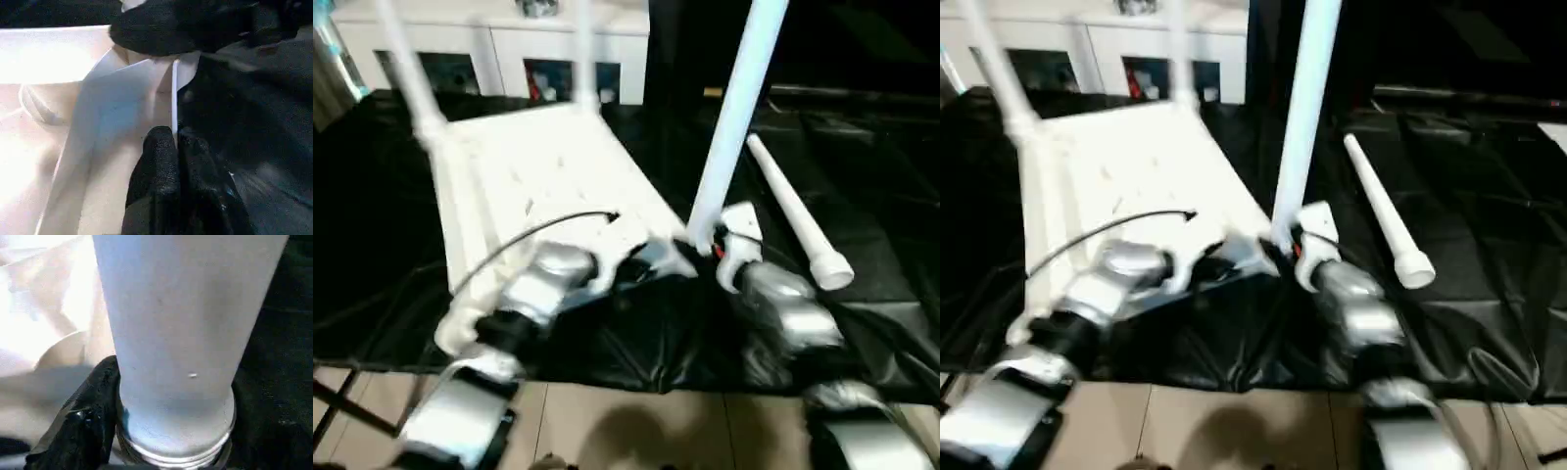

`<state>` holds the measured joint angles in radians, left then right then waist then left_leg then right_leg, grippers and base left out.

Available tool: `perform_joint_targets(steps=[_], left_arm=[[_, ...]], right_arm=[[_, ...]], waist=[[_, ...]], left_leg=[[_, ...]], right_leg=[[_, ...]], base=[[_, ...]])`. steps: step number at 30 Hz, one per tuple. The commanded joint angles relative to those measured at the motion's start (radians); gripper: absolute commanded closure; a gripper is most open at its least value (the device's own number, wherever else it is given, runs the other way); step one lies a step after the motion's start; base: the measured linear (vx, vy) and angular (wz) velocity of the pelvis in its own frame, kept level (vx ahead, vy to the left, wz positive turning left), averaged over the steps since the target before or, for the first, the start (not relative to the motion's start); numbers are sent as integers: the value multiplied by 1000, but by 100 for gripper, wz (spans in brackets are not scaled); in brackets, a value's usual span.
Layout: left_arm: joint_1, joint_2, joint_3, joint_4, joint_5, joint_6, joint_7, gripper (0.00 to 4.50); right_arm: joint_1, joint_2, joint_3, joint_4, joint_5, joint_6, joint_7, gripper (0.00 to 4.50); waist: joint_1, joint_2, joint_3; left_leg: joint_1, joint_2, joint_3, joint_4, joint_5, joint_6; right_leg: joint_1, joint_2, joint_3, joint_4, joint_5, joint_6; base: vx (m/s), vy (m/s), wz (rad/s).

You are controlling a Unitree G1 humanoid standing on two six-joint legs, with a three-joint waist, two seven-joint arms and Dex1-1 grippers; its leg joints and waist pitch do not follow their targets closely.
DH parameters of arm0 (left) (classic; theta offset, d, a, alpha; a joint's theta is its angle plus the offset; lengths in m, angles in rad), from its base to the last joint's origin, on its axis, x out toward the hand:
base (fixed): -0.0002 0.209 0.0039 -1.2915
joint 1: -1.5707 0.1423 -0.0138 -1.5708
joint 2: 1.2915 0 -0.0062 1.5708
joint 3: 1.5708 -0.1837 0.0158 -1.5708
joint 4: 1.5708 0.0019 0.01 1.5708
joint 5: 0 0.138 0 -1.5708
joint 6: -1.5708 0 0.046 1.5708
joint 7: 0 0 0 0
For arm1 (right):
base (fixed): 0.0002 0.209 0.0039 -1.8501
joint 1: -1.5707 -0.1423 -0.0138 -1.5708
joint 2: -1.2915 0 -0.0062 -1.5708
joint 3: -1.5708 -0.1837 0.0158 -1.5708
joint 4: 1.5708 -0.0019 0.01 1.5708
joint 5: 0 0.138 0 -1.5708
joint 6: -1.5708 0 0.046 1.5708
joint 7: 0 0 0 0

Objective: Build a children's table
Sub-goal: Rotate leg to tighten

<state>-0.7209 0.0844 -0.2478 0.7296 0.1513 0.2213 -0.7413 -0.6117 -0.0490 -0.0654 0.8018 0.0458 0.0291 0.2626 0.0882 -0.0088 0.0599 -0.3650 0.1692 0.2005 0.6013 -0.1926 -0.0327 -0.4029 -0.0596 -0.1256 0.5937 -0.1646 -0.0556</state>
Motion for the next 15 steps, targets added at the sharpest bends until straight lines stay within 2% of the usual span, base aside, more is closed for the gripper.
perform_joint_targets(steps=[1,2,3,4,6,7,9,15], left_arm=[[-36,-55,-12,-24,-20,-21,13,450],[-34,-56,-15,-26,-20,-23,11,450],[-30,-56,-19,-30,-21,-26,6,450],[-25,-51,-24,-37,-25,-33,-10,450],[-21,-43,-28,-44,-29,-40,-26,450],[-16,-32,-33,-52,-32,-49,-49,450],[-13,-28,-34,-55,-32,-55,-61,450],[29,43,-66,-119,-70,-108,-249,450]], right_arm=[[8,51,48,51,-19,-8,-1,178],[7,55,44,51,-10,-11,8,122],[6,61,36,51,10,-15,35,122],[6,59,32,45,30,-17,81,108],[5,49,38,42,27,-24,109,103],[7,33,49,34,21,-32,141,80],[4,25,54,39,14,-44,152,72],[4,-83,104,28,11,-74,392,69]], waist=[[6,-4,-80],[6,-3,-78],[5,-4,-78],[5,0,-77],[4,-2,-76],[5,0,-76],[4,-2,-75],[11,0,-78]], left_leg=[[9,74,-39,-62,-95,76],[9,74,-39,-62,-98,78],[9,74,-39,-63,-103,83],[9,75,-40,-64,-113,82],[9,76,-40,-64,-127,82],[10,75,-40,-64,-128,81],[8,75,-40,-64,-125,83],[10,79,-39,-61,-117,97]], right_leg=[[62,-125,78,-74,-211,-154],[62,-124,78,-74,-213,-154],[63,-123,77,-74,-215,-153],[63,-124,77,-76,-228,-152],[64,-124,77,-79,-245,-147],[64,-123,76,-79,-249,-146],[65,-123,77,-79,-245,-146],[66,-125,77,-71,-208,-171]], base=[[0,0,0],[0,0,0],[0,0,0],[0,0,0],[0,0,0],[0,0,0],[0,0,0],[0,0,0]])
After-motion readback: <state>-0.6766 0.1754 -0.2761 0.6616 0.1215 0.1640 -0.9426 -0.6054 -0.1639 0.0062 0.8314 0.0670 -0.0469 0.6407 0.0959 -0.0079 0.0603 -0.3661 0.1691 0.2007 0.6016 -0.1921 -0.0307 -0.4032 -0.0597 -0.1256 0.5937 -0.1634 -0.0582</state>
